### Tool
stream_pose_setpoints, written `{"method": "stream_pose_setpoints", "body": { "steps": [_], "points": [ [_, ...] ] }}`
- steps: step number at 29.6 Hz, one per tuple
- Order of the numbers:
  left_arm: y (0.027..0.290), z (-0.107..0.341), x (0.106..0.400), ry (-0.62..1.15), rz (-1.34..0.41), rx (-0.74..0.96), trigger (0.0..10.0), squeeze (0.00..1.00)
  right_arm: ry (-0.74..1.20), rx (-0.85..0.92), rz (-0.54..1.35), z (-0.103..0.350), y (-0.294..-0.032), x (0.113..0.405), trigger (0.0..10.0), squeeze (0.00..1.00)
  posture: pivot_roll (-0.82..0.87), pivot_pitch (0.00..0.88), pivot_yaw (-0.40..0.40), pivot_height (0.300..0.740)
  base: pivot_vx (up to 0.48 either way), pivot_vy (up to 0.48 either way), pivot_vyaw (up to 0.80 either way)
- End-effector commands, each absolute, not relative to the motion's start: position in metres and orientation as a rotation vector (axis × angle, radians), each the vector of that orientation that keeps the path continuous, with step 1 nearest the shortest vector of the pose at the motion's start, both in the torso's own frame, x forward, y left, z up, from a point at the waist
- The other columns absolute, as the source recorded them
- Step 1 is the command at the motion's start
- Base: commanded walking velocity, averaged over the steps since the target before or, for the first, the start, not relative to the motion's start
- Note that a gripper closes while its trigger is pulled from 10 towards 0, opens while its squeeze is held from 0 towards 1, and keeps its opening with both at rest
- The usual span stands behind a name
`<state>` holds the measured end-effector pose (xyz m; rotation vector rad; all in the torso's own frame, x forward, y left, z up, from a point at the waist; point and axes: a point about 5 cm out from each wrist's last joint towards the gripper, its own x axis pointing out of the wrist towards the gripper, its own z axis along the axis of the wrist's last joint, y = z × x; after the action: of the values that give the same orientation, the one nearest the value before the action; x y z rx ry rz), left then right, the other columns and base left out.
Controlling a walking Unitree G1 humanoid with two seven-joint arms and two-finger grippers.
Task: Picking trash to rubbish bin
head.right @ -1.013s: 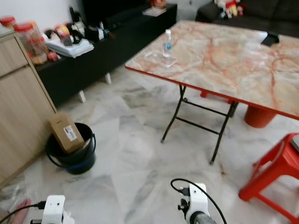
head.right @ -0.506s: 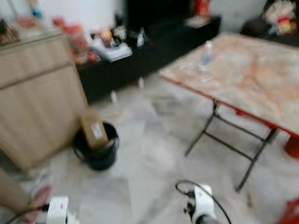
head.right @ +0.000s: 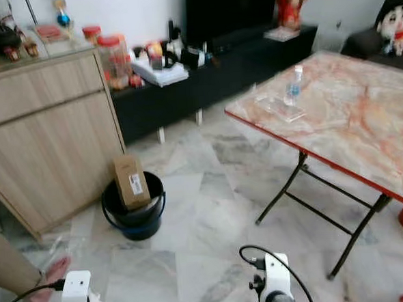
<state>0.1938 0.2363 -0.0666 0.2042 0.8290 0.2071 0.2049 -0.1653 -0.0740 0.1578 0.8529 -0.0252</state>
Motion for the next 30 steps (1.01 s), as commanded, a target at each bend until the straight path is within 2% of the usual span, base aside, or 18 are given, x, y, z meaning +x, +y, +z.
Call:
{"method": "stream_pose_setpoints", "body": {
  "steps": [1, 5, 11, 30],
  "points": [
    [0.2366, -0.066, 0.1952, 0.831, 0.218, 0.196, 10.0, 0.0, 0.846, 0.141, -0.012, -0.0717, -0.1649, 0.2091, 10.0, 0.0, 0.01, 0.0, -0.07, 0.74, 0.315, 0.0, 0.0],
    [0.2361, -0.0665, 0.1945, 0.833, 0.222, 0.191, 10.0, 0.0, 0.844, 0.128, -0.001, -0.0712, -0.1648, 0.21, 10.0, 0.0, 0.01, 0.0, -0.077, 0.74, 0.313, 0.0, 0.0],
    [0.2355, -0.0674, 0.1932, 0.835, 0.226, 0.186, 10.0, 0.0, 0.841, 0.124, 0.0, -0.0703, -0.1648, 0.2117, 10.0, 0.0, 0.01, 0.0, -0.079, 0.74, 0.315, 0.0, 0.67],
    [0.2375, -0.0665, 0.194, 0.833, 0.234, 0.182, 10.0, 0.0, 0.847, 0.132, -0.003, -0.0711, -0.1627, 0.2107, 10.0, 0.0, 0.02, 0.0, -0.079, 0.74, 0.315, 0.0, 0.0]
  ]
}}
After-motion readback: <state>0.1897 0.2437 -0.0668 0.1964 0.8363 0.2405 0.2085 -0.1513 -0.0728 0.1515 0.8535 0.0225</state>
